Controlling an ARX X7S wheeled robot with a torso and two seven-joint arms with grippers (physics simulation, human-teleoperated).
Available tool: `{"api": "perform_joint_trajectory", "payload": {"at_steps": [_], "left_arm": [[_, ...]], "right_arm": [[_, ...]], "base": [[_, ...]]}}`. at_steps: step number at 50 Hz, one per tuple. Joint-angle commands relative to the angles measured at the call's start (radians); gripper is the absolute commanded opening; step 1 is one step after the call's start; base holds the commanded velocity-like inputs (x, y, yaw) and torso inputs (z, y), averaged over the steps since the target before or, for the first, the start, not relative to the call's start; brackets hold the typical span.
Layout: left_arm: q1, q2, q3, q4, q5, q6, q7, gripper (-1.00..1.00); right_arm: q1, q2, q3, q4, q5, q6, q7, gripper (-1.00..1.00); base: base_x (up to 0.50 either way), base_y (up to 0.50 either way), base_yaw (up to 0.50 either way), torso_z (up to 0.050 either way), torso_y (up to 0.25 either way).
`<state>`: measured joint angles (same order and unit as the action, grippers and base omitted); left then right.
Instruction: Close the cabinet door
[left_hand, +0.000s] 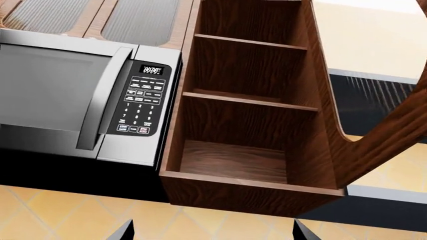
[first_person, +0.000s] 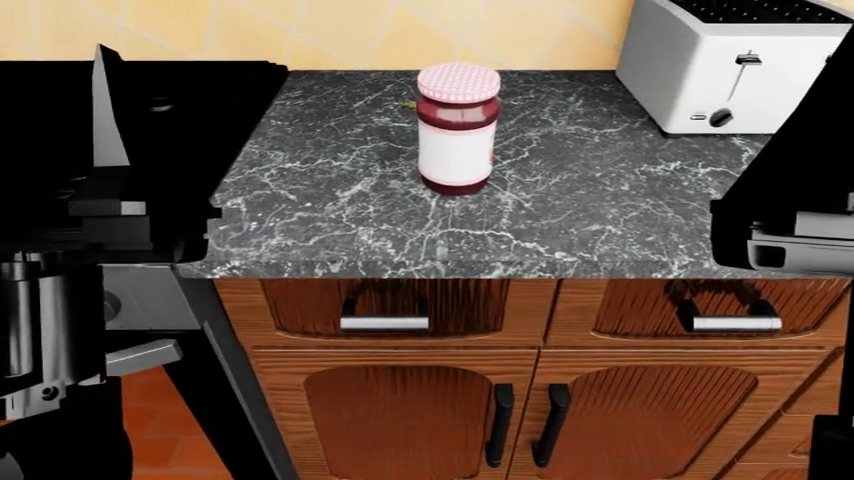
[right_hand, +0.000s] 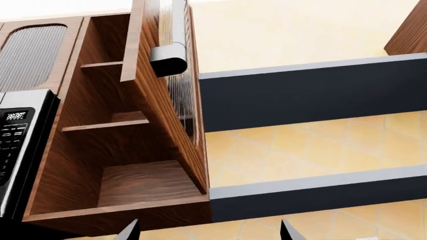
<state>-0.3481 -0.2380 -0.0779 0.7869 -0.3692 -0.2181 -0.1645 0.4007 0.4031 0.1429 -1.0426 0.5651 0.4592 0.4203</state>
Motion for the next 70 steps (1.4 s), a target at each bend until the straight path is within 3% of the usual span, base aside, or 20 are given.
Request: {"api": "perform_joint_trajectory", "payload": {"at_steps": [1,17,35,52,60,70], "left_arm": [[-0.007,0.001,0.021,-0.017,-0.003,0.012,0.003,1.00],[-0.008,-0.005,0.031,-0.029,-0.003,0.020,-0.006,1.00],[-0.009,-0.011,0.028,-0.029,-0.028,0.022,-0.017,1.00],[-0.006,-0.019,0.036,-0.035,-0.034,0.033,-0.021,1.00],[0.004,-0.019,0.038,-0.037,-0.024,0.074,-0.011,1.00],[0.001,-0.021,0.036,-0.041,-0.025,0.089,-0.016,1.00]], "right_arm": [[-0.033,0.101,-0.041,0.001,0.036,-0.062,0.090,1.00],[-0.028,0.211,-0.162,0.004,-0.024,-0.078,0.158,1.00],[-0.044,0.232,-0.179,0.022,-0.017,-0.140,0.162,1.00],[-0.034,0.252,-0.191,0.029,-0.007,-0.127,0.202,1.00],[-0.035,0.255,-0.199,0.039,-0.009,-0.131,0.211,1.00],[-0.035,0.264,-0.205,0.039,-0.006,-0.133,0.219,1.00]], "base": [[0.50,0.00,0.00,0.000,0.000],[0.50,0.04,0.00,0.000,0.000],[0.20,0.07,0.00,0.000,0.001],[0.49,0.01,0.00,0.000,0.000],[0.06,0.00,0.00,0.000,0.001],[0.00,0.00,0.00,0.048,0.013]]}}
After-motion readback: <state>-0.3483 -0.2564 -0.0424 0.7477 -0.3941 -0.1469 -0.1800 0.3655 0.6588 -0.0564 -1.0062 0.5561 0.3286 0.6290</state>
